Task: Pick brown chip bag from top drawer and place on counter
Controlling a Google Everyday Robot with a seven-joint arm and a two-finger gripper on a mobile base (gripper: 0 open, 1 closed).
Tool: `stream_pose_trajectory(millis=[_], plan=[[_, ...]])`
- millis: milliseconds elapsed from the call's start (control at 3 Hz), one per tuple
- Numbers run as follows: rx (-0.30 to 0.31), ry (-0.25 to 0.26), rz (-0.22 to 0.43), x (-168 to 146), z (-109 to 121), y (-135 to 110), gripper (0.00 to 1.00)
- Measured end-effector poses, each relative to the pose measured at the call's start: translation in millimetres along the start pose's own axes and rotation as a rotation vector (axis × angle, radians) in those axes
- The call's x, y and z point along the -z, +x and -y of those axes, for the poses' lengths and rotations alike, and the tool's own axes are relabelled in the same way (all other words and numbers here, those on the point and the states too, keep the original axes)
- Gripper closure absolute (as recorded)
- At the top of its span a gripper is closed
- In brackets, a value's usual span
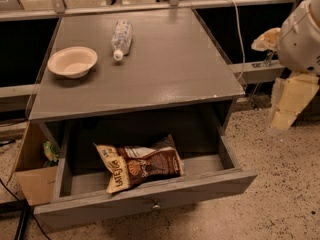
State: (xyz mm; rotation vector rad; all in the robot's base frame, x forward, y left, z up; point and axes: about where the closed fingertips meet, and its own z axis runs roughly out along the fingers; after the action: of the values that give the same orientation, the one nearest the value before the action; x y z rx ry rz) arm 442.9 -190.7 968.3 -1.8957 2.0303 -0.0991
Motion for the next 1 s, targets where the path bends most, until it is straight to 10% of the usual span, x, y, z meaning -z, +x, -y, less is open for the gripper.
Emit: stream_pose_trajectory(millis=[1000], plan=[[0.454,-0.002,0.159,-8,3,-34,0.0]])
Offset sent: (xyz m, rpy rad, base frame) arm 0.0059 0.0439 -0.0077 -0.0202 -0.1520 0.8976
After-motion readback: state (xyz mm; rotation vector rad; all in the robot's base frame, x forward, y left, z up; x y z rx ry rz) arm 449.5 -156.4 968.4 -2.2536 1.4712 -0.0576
